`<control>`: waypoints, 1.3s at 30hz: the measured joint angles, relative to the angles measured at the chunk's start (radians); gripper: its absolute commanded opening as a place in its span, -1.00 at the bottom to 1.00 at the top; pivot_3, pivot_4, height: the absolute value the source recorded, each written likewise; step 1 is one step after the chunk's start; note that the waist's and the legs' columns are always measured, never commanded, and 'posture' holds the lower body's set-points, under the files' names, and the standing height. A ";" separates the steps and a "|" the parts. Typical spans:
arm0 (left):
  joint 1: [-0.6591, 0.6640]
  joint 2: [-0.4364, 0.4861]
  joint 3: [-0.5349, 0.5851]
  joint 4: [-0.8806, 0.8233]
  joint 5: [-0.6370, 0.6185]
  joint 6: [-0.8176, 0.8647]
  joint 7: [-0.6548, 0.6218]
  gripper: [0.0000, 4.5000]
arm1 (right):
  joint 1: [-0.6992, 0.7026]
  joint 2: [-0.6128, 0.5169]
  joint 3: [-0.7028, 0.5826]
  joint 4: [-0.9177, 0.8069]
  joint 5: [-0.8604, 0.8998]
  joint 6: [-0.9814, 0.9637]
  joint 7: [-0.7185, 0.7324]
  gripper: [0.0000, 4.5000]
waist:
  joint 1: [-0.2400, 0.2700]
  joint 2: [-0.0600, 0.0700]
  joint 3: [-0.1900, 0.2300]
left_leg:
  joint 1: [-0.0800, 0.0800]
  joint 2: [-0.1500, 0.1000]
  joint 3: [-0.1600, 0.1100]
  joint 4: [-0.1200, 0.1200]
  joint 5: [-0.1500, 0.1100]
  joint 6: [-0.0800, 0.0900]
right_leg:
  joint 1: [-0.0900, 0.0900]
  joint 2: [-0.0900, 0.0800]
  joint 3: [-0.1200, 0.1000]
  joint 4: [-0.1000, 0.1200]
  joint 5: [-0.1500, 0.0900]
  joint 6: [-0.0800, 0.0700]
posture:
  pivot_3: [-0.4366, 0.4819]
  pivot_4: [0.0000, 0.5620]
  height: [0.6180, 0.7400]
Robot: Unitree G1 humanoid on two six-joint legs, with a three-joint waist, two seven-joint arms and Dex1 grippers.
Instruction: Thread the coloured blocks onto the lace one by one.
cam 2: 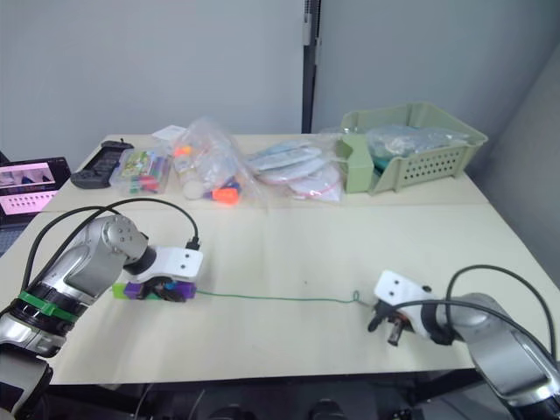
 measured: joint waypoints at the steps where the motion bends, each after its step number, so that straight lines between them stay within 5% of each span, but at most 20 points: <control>1: 0.002 0.001 0.000 0.001 0.000 -0.012 0.003 -0.39 | -0.023 0.020 0.016 0.014 -0.002 0.001 -0.001 -1.00 | 0.000 0.000 0.000 | 0.002 0.000 0.000 0.000 0.000 0.000 | 0.002 0.000 0.000 -0.001 0.000 0.000 | -0.05 -0.47 1.00; 3: 0.003 0.001 0.004 0.003 -0.001 -0.018 0.004 -0.39 | -0.073 0.057 0.053 0.038 -0.019 0.000 -0.005 -1.00 | 0.000 0.000 0.000 | 0.003 0.001 0.000 -0.001 0.000 0.000 | 0.005 0.000 -0.001 -0.003 0.000 0.000 | -0.05 -0.47 1.00; 5: 0.003 -0.003 0.015 0.004 -0.010 -0.012 0.002 0.08 | -0.108 0.079 0.073 0.070 -0.042 -0.014 -0.021 -0.68 | 0.000 0.000 0.000 | 0.003 0.001 -0.001 -0.001 0.000 0.000 | 0.005 0.000 -0.001 -0.004 0.000 0.000 | -0.05 -0.47 1.00; 12: 0.013 -0.003 0.042 0.012 -0.079 -0.011 0.000 1.00 | -0.100 0.105 0.021 0.087 -0.034 -0.028 -0.034 0.35 | 0.000 -0.001 0.000 | -0.002 0.001 -0.002 -0.001 0.000 0.000 | 0.001 0.000 -0.002 -0.004 0.000 0.000 | -0.05 -0.47 1.00; 16: 0.047 0.054 0.084 0.009 -0.163 -0.035 -0.026 1.00 | -0.047 0.078 -0.073 0.041 0.019 -0.031 -0.004 0.98 | -0.001 -0.002 0.000 | -0.014 0.001 -0.003 0.000 0.000 0.000 | -0.013 0.000 -0.002 0.000 0.001 -0.001 | -0.05 -0.47 1.00; 21: 0.108 0.120 0.236 -0.002 -0.330 -0.020 -0.055 1.00 | 0.029 0.080 -0.273 -0.121 0.160 -0.003 0.023 0.98 | 0.003 -0.003 0.002 | -0.017 0.001 -0.005 0.001 0.000 0.000 | -0.019 -0.002 -0.003 0.009 0.001 -0.001 | -0.05 -0.47 1.00; 29: 0.269 0.084 0.621 0.031 -0.674 0.206 0.054 1.00 | 0.235 0.215 -0.593 -0.228 0.376 0.049 0.009 0.98 | 0.019 -0.005 0.003 | -0.011 0.004 -0.004 0.001 0.000 0.000 | -0.011 -0.001 -0.004 0.003 0.001 -0.001 | -0.05 -0.47 1.00; 39: 0.587 0.065 0.836 0.130 -0.719 0.098 0.191 1.00 | 0.432 0.306 -0.728 -0.077 0.360 -0.095 -0.034 0.98 | 0.022 -0.005 0.003 | -0.010 0.007 0.000 0.000 0.000 -0.001 | -0.011 -0.002 -0.002 0.001 0.001 -0.002 | -0.05 -0.47 1.00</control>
